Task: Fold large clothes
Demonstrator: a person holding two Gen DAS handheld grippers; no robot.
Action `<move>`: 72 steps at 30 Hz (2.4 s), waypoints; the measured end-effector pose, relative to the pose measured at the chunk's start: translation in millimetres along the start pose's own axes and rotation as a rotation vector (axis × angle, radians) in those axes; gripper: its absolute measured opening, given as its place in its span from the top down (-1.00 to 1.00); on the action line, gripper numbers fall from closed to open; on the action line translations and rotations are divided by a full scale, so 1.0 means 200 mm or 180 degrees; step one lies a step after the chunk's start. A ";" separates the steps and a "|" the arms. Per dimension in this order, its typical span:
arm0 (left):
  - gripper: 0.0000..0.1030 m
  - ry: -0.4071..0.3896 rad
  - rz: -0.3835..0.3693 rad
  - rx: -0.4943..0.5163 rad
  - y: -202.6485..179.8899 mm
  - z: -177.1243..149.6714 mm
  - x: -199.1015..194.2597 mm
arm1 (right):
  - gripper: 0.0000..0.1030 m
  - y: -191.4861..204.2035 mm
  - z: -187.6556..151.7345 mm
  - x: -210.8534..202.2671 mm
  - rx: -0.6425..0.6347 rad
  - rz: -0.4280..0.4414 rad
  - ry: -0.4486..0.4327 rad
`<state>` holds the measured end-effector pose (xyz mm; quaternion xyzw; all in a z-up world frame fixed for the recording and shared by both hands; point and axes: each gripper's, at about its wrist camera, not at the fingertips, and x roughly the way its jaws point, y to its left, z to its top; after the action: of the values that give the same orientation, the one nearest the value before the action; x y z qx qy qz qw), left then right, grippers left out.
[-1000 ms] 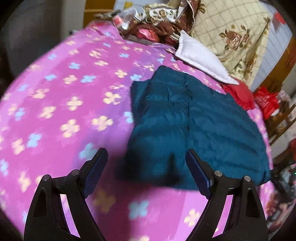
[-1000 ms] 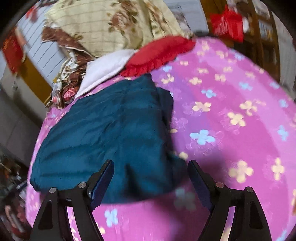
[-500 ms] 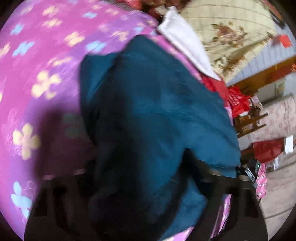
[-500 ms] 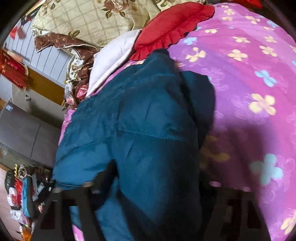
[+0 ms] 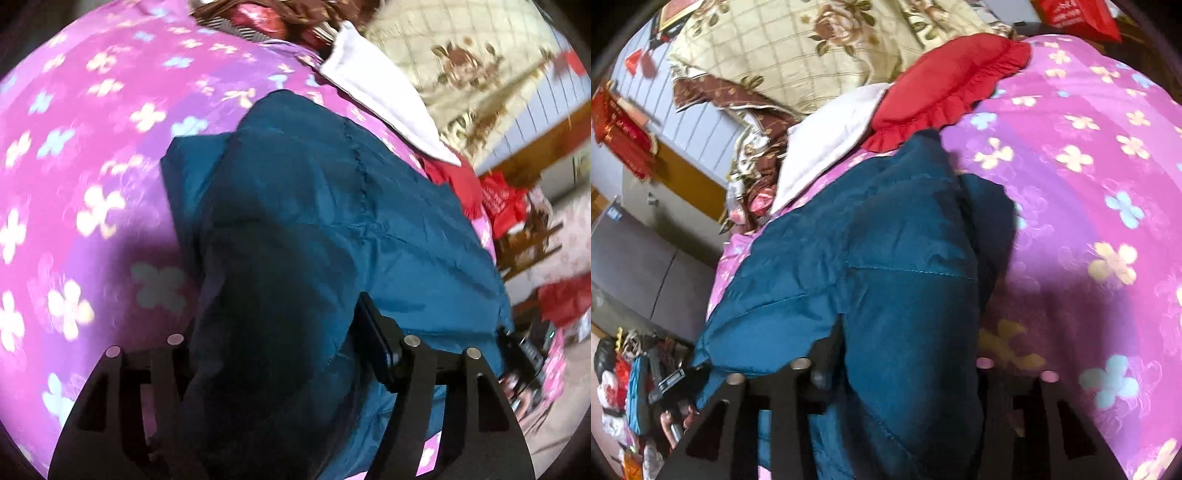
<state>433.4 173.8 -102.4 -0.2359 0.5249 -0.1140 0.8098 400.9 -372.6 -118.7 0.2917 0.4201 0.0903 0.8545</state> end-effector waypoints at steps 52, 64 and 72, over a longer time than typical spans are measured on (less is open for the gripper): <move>-0.86 -0.2289 0.1287 0.0904 -0.69 -1.63 -1.28 | -0.16 0.60 -1.36 -1.17 -0.1035 -0.0892 -0.1021; -0.86 -0.2073 0.1173 0.0888 -0.70 -1.76 -1.25 | -0.22 0.84 -1.47 -1.19 -0.1667 -0.1163 -0.0999; -0.86 -0.2259 0.1195 0.0988 -0.72 -1.81 -1.28 | -0.25 0.81 -1.51 -1.14 -0.1380 -0.1101 -0.0940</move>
<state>8.1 65.0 51.6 -0.0362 0.2243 0.0460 0.9728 39.6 -205.0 -17.4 0.0369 0.3058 -0.0123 0.9513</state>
